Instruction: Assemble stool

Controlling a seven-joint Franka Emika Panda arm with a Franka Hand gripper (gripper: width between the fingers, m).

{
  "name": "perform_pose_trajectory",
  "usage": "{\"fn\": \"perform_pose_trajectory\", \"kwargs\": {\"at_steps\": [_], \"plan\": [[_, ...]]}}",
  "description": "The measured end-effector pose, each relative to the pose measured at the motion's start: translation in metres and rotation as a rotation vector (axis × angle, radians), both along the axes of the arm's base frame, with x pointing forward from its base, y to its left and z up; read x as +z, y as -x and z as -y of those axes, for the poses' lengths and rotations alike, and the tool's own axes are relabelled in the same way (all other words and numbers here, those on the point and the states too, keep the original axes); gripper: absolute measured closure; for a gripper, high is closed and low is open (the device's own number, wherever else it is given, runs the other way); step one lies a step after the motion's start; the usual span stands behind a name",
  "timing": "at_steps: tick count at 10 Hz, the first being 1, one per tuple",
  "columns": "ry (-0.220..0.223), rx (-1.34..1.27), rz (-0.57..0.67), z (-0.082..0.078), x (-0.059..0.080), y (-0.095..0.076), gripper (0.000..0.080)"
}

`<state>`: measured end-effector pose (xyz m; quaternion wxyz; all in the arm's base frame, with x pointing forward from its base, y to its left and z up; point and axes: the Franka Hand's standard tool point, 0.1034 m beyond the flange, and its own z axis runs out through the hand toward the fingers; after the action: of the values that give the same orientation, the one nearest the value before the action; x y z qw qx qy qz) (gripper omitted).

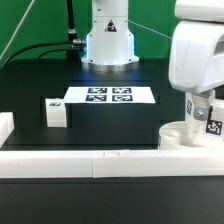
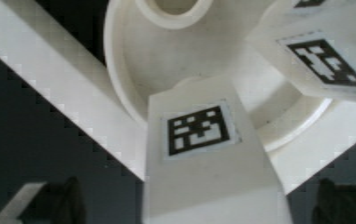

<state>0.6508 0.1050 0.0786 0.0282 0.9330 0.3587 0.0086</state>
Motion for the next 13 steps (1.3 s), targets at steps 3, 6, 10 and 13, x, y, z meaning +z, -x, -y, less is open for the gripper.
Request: {"fn": "perform_pose_trajectory", "kwargs": {"at_steps": [3, 6, 10, 13], "plan": [[-0.009, -0.222, 0.009, 0.000, -0.001, 0.000, 0.0372], [-0.015, -0.425, 0.019, 0.001, 0.000, 0.000, 0.0463], [-0.049, -0.935, 0.082, 0.018, -0.001, -0.003, 0.0463], [-0.053, -1.426, 0.087, 0.034, -0.001, 0.001, 0.0462]]}}
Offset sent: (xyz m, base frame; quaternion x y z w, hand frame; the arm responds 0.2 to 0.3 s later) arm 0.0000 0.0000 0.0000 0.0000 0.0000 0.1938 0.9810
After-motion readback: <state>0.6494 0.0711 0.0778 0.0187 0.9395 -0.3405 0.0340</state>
